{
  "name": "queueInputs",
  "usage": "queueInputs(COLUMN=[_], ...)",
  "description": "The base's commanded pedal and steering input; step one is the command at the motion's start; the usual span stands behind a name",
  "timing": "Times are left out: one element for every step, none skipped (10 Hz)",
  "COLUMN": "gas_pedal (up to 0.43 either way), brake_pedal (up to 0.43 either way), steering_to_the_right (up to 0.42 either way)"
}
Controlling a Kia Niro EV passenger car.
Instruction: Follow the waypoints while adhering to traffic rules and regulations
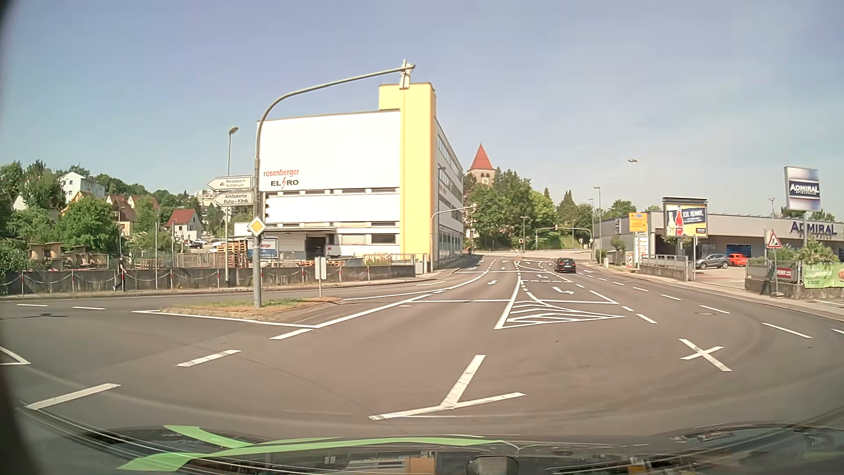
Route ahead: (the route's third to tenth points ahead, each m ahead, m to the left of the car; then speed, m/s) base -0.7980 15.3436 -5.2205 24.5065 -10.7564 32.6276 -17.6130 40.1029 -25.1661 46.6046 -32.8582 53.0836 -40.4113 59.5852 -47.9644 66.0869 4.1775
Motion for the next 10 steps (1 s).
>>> queueInputs(gas_pedal=[0.0,0.0,0.0,0.0,0.0,0.0,0.0,0.0,0.0,0.02], brake_pedal=[0.0,0.0,0.0,0.0,0.0,0.0,0.0,0.0,0.0,0.0], steering_to_the_right=[-0.312,-0.314,-0.311,-0.305,-0.305,-0.305,-0.305,-0.31,-0.318,-0.326])
